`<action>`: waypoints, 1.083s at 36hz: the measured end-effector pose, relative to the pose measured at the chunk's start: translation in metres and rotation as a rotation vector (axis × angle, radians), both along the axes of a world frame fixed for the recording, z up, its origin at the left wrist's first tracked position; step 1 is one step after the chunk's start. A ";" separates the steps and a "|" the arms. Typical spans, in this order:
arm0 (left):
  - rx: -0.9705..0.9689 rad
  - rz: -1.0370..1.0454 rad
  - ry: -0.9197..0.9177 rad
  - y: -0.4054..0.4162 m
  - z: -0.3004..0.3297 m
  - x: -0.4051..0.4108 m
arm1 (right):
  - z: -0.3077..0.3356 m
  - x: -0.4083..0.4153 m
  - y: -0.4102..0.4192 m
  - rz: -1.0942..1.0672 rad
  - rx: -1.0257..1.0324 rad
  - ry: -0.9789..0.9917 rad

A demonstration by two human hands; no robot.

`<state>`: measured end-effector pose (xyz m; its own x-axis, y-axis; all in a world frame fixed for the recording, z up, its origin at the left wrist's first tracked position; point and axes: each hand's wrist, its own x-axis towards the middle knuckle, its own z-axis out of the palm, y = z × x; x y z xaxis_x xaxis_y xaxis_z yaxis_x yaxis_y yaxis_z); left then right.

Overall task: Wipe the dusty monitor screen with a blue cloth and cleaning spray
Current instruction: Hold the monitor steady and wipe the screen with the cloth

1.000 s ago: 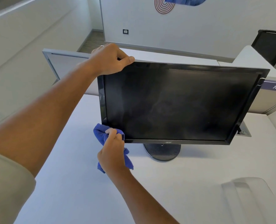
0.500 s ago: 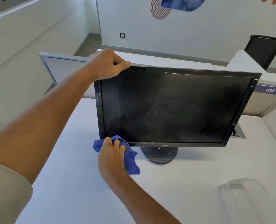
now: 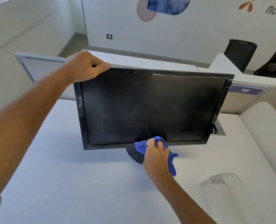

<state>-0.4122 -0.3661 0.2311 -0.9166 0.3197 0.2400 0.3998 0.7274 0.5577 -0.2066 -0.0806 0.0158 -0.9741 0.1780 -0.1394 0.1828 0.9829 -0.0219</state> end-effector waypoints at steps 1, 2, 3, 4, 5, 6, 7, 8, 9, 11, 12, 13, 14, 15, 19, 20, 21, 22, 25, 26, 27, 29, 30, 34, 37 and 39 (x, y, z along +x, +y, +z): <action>0.003 0.005 0.006 0.001 0.000 -0.001 | 0.002 0.000 0.015 -0.023 0.022 -0.009; -0.002 0.011 0.009 0.002 0.000 -0.001 | 0.005 0.000 0.029 -0.051 0.041 -0.018; -0.005 0.014 0.008 0.003 0.000 -0.001 | 0.007 0.000 0.043 -0.079 0.054 -0.022; -0.002 0.014 0.005 0.004 0.001 0.000 | 0.009 0.000 0.056 -0.110 0.060 -0.026; 0.007 0.014 0.002 0.005 0.002 0.001 | 0.011 0.000 0.068 -0.139 0.061 -0.033; 0.017 0.015 0.000 0.005 0.003 0.003 | 0.013 0.000 0.080 -0.167 0.063 -0.041; 0.024 0.019 -0.001 0.006 0.003 0.004 | 0.014 0.000 0.091 -0.191 0.066 -0.042; 0.027 0.024 -0.003 0.006 0.004 0.004 | 0.014 0.000 0.101 -0.211 0.075 -0.036; 0.023 0.030 -0.004 0.006 0.004 0.005 | 0.015 0.000 0.110 -0.228 0.088 -0.031; 0.011 0.040 -0.006 0.007 0.005 0.006 | 0.016 -0.001 0.126 -0.258 0.101 -0.012; 0.008 0.038 -0.011 0.007 0.006 0.007 | 0.016 -0.001 0.133 -0.271 0.103 0.002; 0.010 0.033 -0.015 0.008 0.007 0.009 | 0.016 -0.001 0.140 -0.286 0.107 0.012; 0.013 0.030 -0.017 0.008 0.008 0.009 | 0.016 -0.002 0.146 -0.299 0.117 0.019; 0.011 0.030 -0.015 0.009 0.009 0.010 | 0.016 -0.002 0.151 -0.308 0.132 0.022; 0.001 0.025 -0.011 0.010 0.010 0.012 | 0.020 -0.001 0.174 -0.346 0.200 0.032; 0.011 0.022 -0.009 0.010 0.010 0.012 | 0.022 0.000 0.179 -0.354 0.200 0.034; 0.024 0.020 -0.009 0.010 0.010 0.013 | 0.022 0.001 0.183 -0.361 0.194 0.045; 0.035 0.022 -0.011 0.010 0.010 0.014 | 0.023 0.003 0.186 -0.364 0.178 0.064; 0.044 0.028 -0.022 0.007 0.009 0.013 | 0.023 0.006 0.189 -0.352 0.113 0.094; 0.037 0.030 -0.027 0.006 0.008 0.012 | 0.023 0.007 0.190 -0.351 0.080 0.094; 0.027 0.032 -0.030 0.006 0.008 0.011 | 0.023 0.005 0.192 -0.354 0.034 0.098; 0.001 0.030 -0.030 0.006 0.008 0.011 | 0.026 0.002 0.196 -0.365 -0.061 0.078; -0.011 0.026 -0.026 0.007 0.009 0.011 | 0.027 0.000 0.198 -0.370 -0.109 0.079; -0.039 0.029 -0.017 0.007 0.007 0.009 | 0.036 -0.010 0.201 -0.380 -0.188 -0.006; -0.038 0.021 -0.016 0.007 0.007 0.009 | 0.038 -0.010 0.197 -0.330 -0.168 -0.036; -0.046 0.017 -0.016 0.007 0.007 0.010 | 0.034 -0.007 0.188 -0.275 -0.189 0.010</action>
<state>-0.4026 -0.3593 0.2386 -0.9257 0.3141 0.2109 0.3783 0.7595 0.5293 -0.2136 0.1071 0.0499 -0.8945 0.4068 -0.1857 0.4399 0.8751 -0.2018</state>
